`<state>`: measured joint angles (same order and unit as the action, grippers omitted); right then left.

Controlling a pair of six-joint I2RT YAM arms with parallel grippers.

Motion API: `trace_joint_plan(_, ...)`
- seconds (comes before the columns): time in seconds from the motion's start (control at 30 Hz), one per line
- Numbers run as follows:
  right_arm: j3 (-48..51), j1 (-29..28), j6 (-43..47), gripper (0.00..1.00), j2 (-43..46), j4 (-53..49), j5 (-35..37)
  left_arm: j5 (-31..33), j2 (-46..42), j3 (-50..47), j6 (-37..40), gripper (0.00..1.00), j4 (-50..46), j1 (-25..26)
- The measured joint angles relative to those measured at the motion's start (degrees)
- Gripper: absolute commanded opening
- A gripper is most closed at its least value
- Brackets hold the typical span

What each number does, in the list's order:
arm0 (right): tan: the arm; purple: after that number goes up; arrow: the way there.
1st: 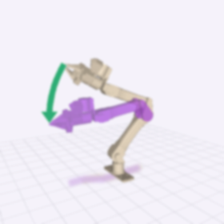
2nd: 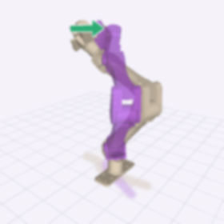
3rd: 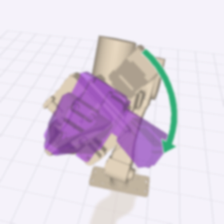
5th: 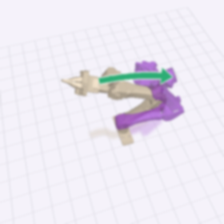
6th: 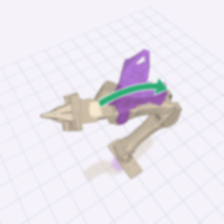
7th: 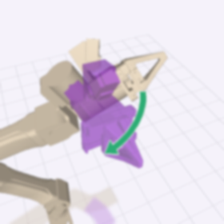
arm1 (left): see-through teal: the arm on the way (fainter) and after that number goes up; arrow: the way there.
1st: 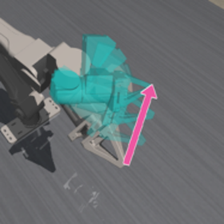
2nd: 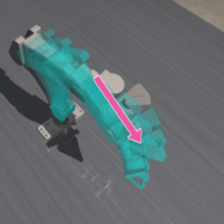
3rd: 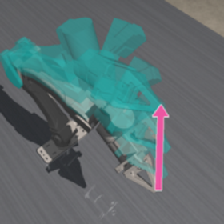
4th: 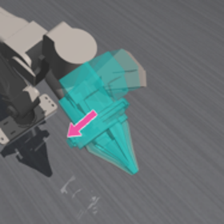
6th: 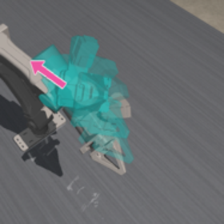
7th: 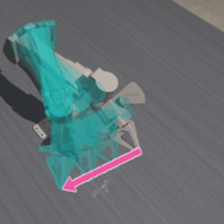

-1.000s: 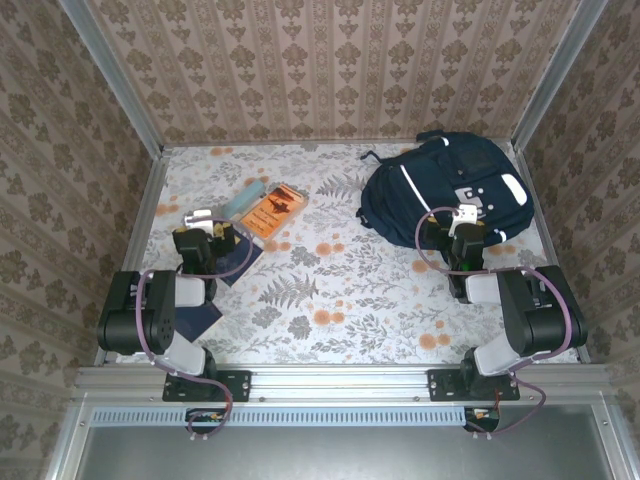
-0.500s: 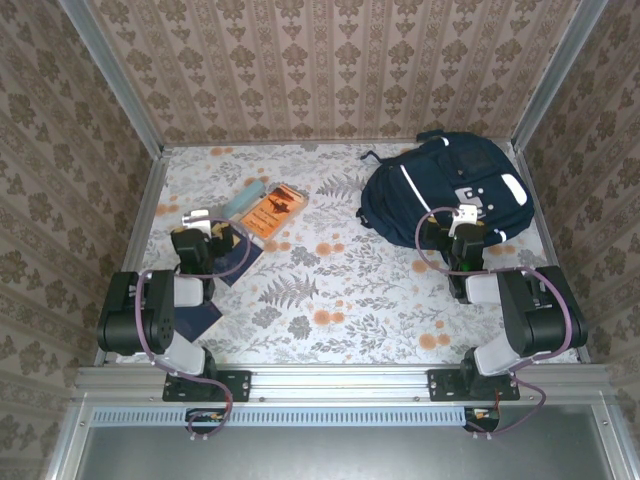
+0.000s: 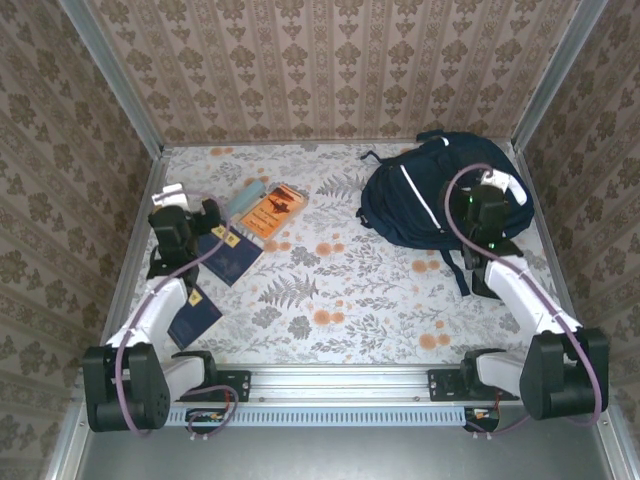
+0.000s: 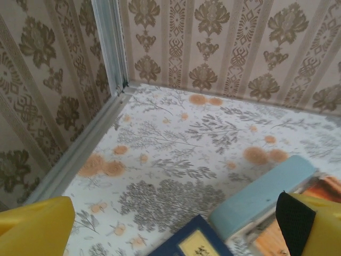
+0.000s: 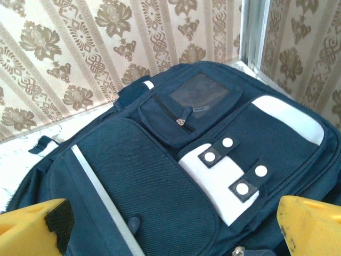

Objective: Pack the student bag

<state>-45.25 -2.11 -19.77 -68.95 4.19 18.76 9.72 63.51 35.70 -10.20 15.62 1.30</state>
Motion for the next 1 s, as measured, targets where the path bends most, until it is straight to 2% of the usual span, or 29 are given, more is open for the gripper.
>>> trace_joint_plan(0.13,-11.5,0.1,-5.0,0.91,-8.1,-10.8,-6.5,-3.1,-0.5,7.7,-5.2,1.00,-12.2,0.0)
trace_joint_plan(0.27,-23.3,-1.1,-8.2,0.88,-21.2,-17.9,-15.6,-6.8,-0.5,10.7,-10.1,1.00,-19.9,0.1)
trace_joint_plan(0.47,-41.9,-5.4,-11.6,0.87,-40.4,-25.6,-22.5,-11.6,0.2,11.6,-14.0,1.00,-27.2,0.2)
trace_joint_plan(0.67,-57.5,-8.2,-14.2,0.86,-54.3,-30.6,-25.6,-14.3,1.3,12.6,-15.2,1.00,-30.0,1.4)
trace_joint_plan(0.83,-63.7,-8.9,-15.0,0.85,-60.5,-34.7,-26.8,-15.4,2.2,13.5,-15.6,1.00,-30.8,3.0)
trace_joint_plan(1.0,-63.3,-10.1,-13.4,0.85,-61.3,-35.9,-28.5,-16.0,4.0,14.3,-15.6,1.00,-31.2,4.7)
